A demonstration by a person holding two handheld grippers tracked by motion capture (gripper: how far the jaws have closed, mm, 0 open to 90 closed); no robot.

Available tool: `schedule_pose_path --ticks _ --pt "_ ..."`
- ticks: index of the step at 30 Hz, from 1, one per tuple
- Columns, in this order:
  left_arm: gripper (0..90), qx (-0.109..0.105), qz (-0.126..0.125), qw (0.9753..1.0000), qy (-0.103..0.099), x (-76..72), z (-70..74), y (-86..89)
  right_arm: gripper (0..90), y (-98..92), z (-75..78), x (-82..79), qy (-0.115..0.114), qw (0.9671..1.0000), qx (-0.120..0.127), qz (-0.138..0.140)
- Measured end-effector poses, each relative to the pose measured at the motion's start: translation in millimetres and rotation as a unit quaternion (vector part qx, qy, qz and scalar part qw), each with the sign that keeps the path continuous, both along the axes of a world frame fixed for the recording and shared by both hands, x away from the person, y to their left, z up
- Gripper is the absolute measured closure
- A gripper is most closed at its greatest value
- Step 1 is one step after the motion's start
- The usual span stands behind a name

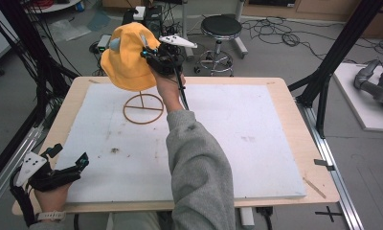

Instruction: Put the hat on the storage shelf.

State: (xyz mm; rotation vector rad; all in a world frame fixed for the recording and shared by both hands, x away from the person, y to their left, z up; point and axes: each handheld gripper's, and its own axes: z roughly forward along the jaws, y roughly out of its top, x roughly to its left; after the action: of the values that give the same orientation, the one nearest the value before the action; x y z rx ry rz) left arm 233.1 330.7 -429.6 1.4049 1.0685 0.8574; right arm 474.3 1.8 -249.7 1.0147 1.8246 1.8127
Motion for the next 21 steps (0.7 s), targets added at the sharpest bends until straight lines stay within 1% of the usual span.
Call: schedule_pose_path --ticks 2,5,8,10,11,14,16,19,21 --pt "2.3 -0.001 0.0 1.0 0.0 0.1 -0.1 0.2 85.6 1.9 -2.9 1.8 0.006 1.0 -0.005 0.0" --pt "2.3 -0.001 -0.001 1.0 0.001 0.1 0.0 0.2 84.9 3.6 -4.5 2.6 0.008 0.9999 -0.007 -0.001" --pt "2.3 -0.002 -0.001 1.0 0.001 0.1 0.1 0.0 84.7 5.0 -5.2 2.4 0.006 1.0 -0.004 -0.001" --pt "2.3 -0.002 -0.002 1.0 0.002 0.0 0.0 -0.4 84.9 5.7 -5.6 2.3 0.007 0.9999 -0.012 -0.003" --pt "2.3 -0.001 -0.003 1.0 0.002 0.0 -0.1 -0.7 84.9 5.6 -6.7 2.6 0.01 0.9998 -0.014 -0.006" --pt "2.3 0.003 -0.004 1.0 0.003 -0.3 -0.2 -1.3 84.2 5.5 -6.7 1.9 0.012 0.9998 -0.017 -0.007" --pt "2.3 0.002 -0.003 1.0 0.002 -0.6 -0.1 -1.3 80.8 5.0 -5.8 1.0 0.009 0.9998 -0.014 -0.009" --pt "2.3 0.002 -0.002 1.0 0.002 -1.3 -0.2 -0.7 71.0 2.8 -3.1 -1.1 0.004 0.9999 -0.008 -0.009" --pt "2.3 0.002 -0.002 1.0 0.002 -1.7 -0.2 -0.6 68.9 0.1 -1.5 -2.1 0.004 0.9999 -0.007 -0.007"
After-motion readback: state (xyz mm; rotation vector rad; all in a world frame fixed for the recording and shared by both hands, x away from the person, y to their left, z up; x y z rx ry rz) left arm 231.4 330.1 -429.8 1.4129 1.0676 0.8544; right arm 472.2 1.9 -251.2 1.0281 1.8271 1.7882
